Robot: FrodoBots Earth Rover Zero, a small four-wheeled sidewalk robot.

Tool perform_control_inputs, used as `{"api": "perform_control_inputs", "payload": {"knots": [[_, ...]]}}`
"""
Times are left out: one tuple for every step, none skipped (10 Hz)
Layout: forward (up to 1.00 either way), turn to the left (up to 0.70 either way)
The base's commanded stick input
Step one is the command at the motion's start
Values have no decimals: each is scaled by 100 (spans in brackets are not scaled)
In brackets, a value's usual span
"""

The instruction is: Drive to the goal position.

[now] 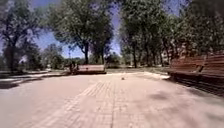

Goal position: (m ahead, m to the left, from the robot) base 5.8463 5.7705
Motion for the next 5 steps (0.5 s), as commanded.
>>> {"api": "perform_control_inputs", "payload": {"knots": [[85,0],[85,0],[85,0],[85,0],[85,0]]}}
